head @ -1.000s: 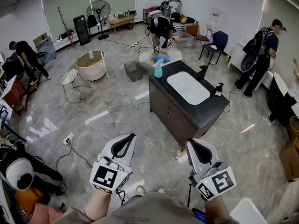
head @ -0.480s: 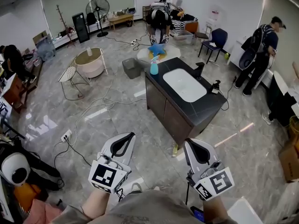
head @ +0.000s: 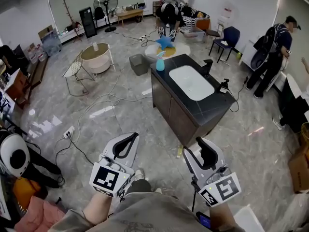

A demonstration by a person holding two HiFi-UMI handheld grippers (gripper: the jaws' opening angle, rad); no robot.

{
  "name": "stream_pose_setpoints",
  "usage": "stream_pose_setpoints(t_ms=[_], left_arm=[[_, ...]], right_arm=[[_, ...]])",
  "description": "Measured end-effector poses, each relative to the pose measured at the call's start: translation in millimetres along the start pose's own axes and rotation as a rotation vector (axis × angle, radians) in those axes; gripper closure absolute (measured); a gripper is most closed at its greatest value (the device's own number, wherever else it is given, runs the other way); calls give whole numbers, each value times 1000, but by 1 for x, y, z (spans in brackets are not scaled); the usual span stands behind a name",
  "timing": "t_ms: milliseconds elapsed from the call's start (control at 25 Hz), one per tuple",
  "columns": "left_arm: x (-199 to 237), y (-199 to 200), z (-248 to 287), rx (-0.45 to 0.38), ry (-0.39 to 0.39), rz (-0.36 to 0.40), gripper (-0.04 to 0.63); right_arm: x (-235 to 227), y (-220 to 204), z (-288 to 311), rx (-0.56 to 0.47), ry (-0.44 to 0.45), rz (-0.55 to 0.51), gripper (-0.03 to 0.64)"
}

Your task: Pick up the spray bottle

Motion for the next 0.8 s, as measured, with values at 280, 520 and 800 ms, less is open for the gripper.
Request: stream_pose_setpoints(t_ms=[280,520,800], left_arm=[[1,-3,8,15,11,-15,595],[13,-14,24,9,9,-16,595],[47,-30,48,26,19,-42,595]], right_arm=[[-5,-11,10,18,18,18,388],[-18,-16,30,45,10,29,390],[-37,-25,73,71,14,42,397]])
Point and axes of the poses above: the fingertips, and each gripper's own axes: z forward along the fingers, x to its left, y out of its top, the point moved 4 cm from there along -z, backward along the fingers, and after that the axes turned 8 degrees about z, right-handed, at the moved point
